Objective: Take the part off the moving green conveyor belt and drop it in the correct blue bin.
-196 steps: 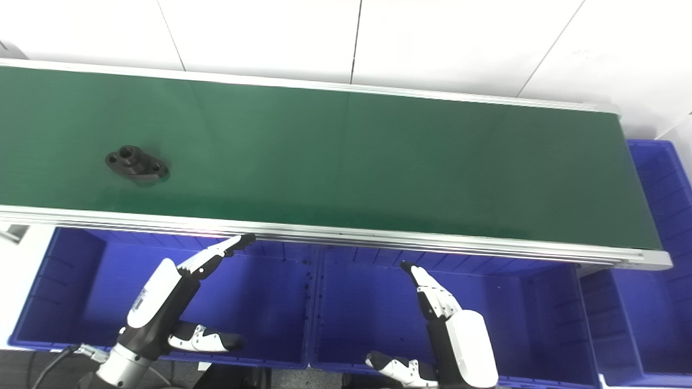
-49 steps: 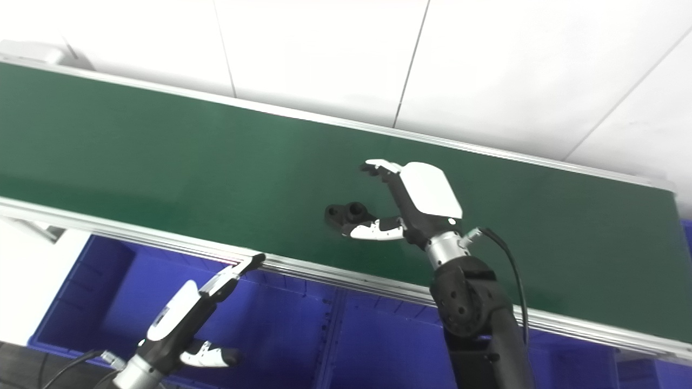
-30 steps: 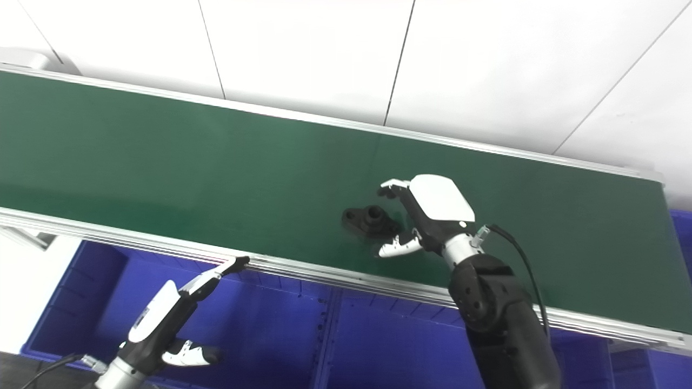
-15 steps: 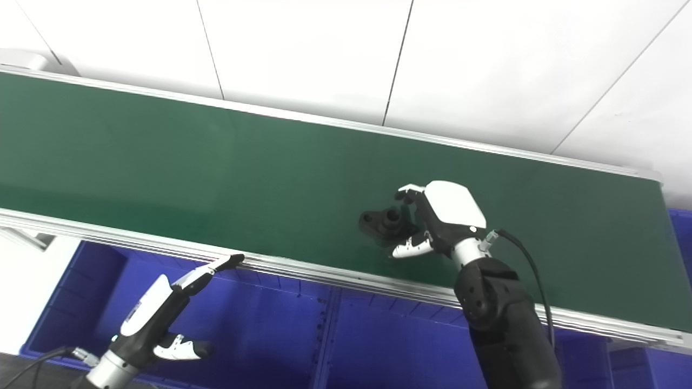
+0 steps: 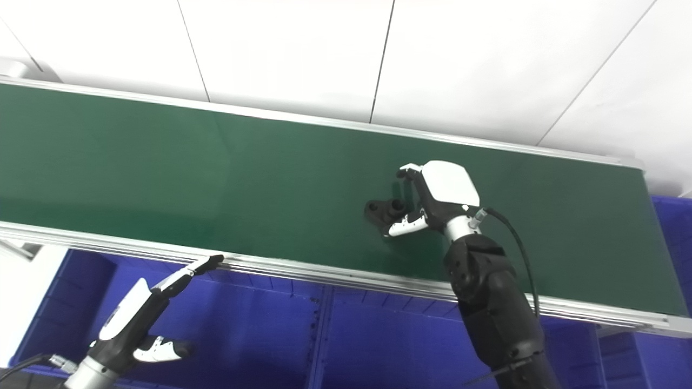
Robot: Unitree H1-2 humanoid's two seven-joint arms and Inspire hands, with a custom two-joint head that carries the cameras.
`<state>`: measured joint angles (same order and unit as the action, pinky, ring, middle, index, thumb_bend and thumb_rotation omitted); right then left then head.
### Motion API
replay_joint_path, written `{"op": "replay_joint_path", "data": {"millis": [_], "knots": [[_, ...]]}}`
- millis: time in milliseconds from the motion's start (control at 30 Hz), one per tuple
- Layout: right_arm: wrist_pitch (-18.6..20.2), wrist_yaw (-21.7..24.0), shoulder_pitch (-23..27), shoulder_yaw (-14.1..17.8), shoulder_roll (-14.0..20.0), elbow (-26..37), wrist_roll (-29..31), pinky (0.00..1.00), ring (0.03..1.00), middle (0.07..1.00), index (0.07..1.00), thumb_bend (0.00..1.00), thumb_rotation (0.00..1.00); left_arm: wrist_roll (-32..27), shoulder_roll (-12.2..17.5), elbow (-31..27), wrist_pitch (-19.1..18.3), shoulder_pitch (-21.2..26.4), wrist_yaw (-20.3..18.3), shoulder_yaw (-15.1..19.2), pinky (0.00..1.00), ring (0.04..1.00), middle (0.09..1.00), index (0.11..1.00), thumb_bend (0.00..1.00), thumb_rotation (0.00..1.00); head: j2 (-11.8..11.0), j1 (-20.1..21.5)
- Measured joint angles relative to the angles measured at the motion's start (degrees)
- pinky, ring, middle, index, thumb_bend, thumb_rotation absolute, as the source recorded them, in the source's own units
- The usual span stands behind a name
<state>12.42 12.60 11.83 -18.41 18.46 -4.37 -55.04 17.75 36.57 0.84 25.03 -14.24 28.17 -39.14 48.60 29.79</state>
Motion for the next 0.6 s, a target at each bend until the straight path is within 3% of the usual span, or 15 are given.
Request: {"op": "replay_joint_path", "data": {"millis": [67, 133, 200, 367, 600], "knots": [[-0.01, -1.22, 0.19, -1.18, 0.36, -0.14, 0.07, 0.27, 0.345, 0.496, 0.536, 0.55, 0.02, -0.03, 0.00, 0.00, 0.00, 0.08, 0.01, 0.05, 0.83, 0.857, 0.877, 0.895, 0.71, 1.00, 0.09, 0.00], [-0.02, -1.81, 0.55, -2.67, 0.51, -0.14, -0.15, 0.21, 0.278, 0.417, 0.517, 0.53, 0.00, -0.34, 0.00, 0.00, 0.00, 0.13, -0.12, 0.03, 0.83, 0.859, 0.878, 0.898, 0.72, 1.00, 0.26, 0.00], [0.00, -1.79, 0.97, -4.09, 1.35, -0.16, -0.69, 0.25, 0.333, 0.418, 0.519, 0.52, 0.00, -0.62, -0.01, 0.00, 0.00, 0.41, -0.32, 0.08, 0.82, 0.858, 0.879, 0.900, 0.73, 1.00, 0.53, -0.09], [0.11, -1.76, 1.01, -6.88, 4.22, 0.82, -3.29, 0.26, 0.347, 0.410, 0.518, 0.52, 0.00, -1.19, -0.01, -0.01, 0.00, 0.53, -0.77, 0.22, 0.81, 0.851, 0.876, 0.895, 0.71, 1.00, 0.62, -0.09], [1.86, 0.18, 0.58, -7.83, 6.28, 3.14, -5.81, 0.26, 0.347, 0.410, 0.519, 0.52, 0.00, -1.32, -0.13, -0.11, 0.00, 0.60, -1.75, 0.79, 0.79, 0.844, 0.869, 0.885, 0.73, 0.99, 0.88, 0.26]]}}
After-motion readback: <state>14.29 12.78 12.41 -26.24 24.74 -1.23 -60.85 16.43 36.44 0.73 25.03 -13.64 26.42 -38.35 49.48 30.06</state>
